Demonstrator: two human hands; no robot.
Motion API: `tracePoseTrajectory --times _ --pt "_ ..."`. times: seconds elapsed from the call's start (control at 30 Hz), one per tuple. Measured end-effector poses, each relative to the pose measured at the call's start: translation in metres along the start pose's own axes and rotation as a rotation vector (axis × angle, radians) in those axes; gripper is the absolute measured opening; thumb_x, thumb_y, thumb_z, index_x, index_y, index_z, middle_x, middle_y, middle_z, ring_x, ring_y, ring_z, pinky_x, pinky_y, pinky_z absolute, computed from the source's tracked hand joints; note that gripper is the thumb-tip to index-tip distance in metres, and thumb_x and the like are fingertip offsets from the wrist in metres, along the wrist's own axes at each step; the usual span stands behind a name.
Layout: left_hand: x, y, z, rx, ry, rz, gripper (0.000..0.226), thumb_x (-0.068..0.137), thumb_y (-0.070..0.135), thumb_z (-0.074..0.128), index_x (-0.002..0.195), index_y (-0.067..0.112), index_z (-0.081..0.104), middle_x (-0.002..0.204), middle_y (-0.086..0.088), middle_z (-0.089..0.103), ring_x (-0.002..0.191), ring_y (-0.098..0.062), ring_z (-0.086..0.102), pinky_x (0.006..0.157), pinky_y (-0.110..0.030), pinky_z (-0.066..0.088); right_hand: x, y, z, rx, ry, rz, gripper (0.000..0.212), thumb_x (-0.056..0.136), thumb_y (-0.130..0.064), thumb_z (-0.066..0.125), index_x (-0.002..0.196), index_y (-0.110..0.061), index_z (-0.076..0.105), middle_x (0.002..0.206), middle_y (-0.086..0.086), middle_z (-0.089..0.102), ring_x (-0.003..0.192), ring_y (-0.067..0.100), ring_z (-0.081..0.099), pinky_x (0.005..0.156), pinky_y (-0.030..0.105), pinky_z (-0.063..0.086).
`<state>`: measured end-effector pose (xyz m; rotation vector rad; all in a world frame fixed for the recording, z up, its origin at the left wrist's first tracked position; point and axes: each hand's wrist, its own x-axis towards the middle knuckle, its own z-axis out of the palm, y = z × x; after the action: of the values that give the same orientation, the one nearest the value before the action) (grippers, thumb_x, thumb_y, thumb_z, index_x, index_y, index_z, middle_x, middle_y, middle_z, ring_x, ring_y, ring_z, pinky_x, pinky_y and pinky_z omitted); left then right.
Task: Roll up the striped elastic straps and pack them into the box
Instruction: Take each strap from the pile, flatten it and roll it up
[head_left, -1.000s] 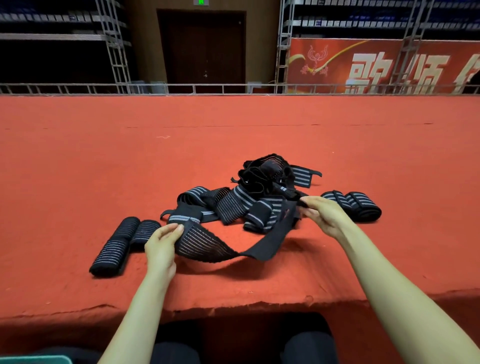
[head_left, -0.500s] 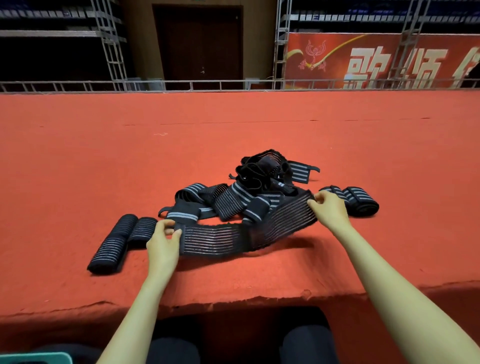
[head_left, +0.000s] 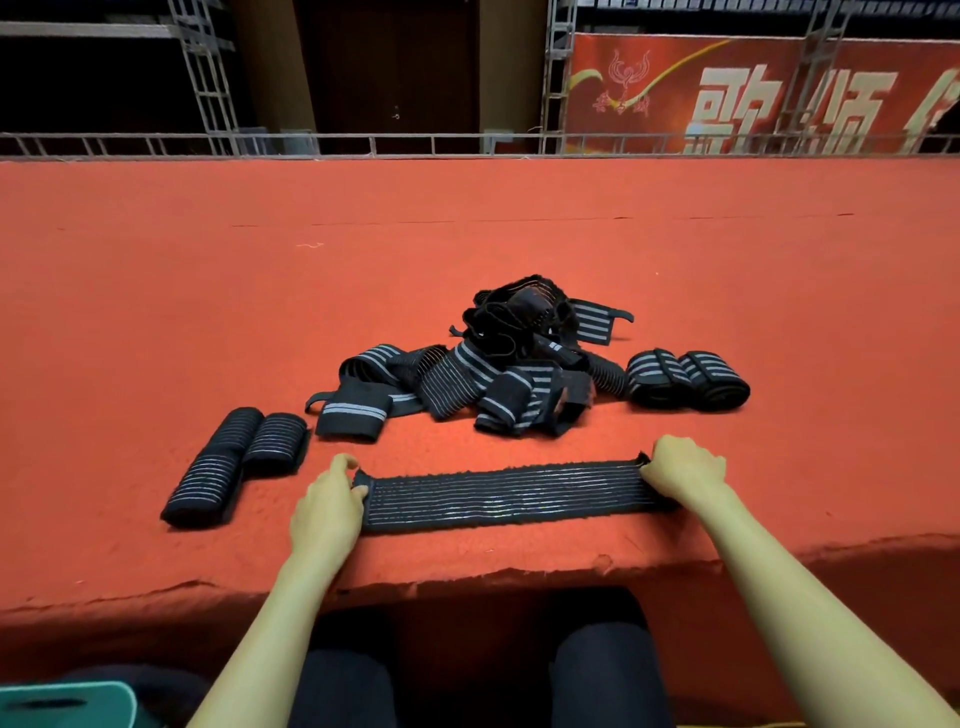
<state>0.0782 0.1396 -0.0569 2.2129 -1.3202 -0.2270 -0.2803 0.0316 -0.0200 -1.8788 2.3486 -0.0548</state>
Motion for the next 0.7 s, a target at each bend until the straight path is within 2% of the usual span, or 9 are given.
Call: tracePoseTrajectory --times 0.1,0.17,0.23,0.3,0.37,0.47,0.6,0.7 --pt "-0.001 0.003 0.002 0.173 0.02 0.041 0.034 0.09 0.017 0.057 0.124 0.015 0.05 0.118 -0.011 0.057 0.111 -0.033 0.05 0.086 -0.04 0.04 -0.001 0.004 0.009 -0.049 0.042 -0.025 0.031 0.088 -0.018 0.05 0.119 -0.011 0.057 0.124 0.012 0.059 0.116 0.032 0.055 0.093 0.038 0.039" --pt "-0.002 0.006 0.007 0.244 0.068 0.111 0.037 0.087 0.009 0.058 0.123 0.013 0.053 0.122 -0.011 0.054 0.113 -0.032 0.045 0.091 -0.04 0.037 0.0 0.005 0.01 -0.069 0.132 -0.071 0.035 0.088 -0.014 0.049 0.123 -0.013 0.049 0.127 0.011 0.053 0.119 0.032 0.049 0.093 0.04 0.039" --pt "-0.003 0.016 0.015 0.178 0.058 0.228 0.034 0.085 0.003 0.057 0.118 0.012 0.057 0.12 -0.009 0.055 0.112 -0.03 0.044 0.093 -0.037 0.037 0.0 0.002 0.013 -0.072 0.201 -0.182 0.036 0.087 -0.013 0.051 0.123 -0.013 0.049 0.125 0.011 0.051 0.118 0.032 0.047 0.092 0.04 0.041" --pt "-0.01 0.035 0.024 0.051 -0.025 0.383 0.022 0.088 0.014 0.058 0.11 0.013 0.062 0.116 -0.005 0.058 0.11 -0.027 0.048 0.093 -0.036 0.038 -0.004 -0.005 0.016 0.028 0.202 -0.342 0.031 0.086 -0.015 0.054 0.116 -0.012 0.054 0.117 0.011 0.053 0.113 0.032 0.048 0.09 0.038 0.042" --pt "-0.022 0.055 0.037 -0.004 -0.111 0.525 0.021 0.092 0.027 0.056 0.108 0.016 0.063 0.112 0.001 0.059 0.108 -0.023 0.05 0.093 -0.036 0.04 -0.011 -0.016 0.016 0.168 0.153 -0.499 0.023 0.087 -0.019 0.057 0.109 -0.011 0.059 0.108 0.008 0.056 0.107 0.029 0.052 0.087 0.034 0.041" --pt "-0.033 0.076 0.055 0.019 -0.173 0.598 0.025 0.093 0.035 0.052 0.111 0.02 0.062 0.114 0.005 0.057 0.109 -0.018 0.047 0.094 -0.033 0.038 -0.023 -0.03 0.021 0.224 0.018 -0.695 0.02 0.089 -0.026 0.06 0.105 -0.015 0.061 0.102 0.002 0.055 0.104 0.023 0.053 0.087 0.031 0.039" --pt "-0.026 0.088 0.061 0.07 -0.219 0.584 0.025 0.092 0.038 0.054 0.111 0.024 0.06 0.114 0.006 0.053 0.11 -0.016 0.044 0.094 -0.029 0.035 -0.028 -0.043 0.027 0.089 -0.115 -0.759 0.027 0.09 -0.032 0.059 0.113 -0.019 0.058 0.109 0.001 0.052 0.106 0.019 0.049 0.091 0.033 0.041" --pt "-0.008 0.093 0.054 0.005 -0.313 0.564 0.018 0.088 0.035 0.06 0.103 0.024 0.063 0.106 0.007 0.053 0.108 -0.015 0.048 0.093 -0.03 0.039 -0.022 -0.053 0.013 0.166 -0.136 -0.778 0.022 0.088 -0.032 0.062 0.107 -0.021 0.063 0.105 -0.001 0.061 0.092 0.014 0.054 0.085 0.032 0.045"
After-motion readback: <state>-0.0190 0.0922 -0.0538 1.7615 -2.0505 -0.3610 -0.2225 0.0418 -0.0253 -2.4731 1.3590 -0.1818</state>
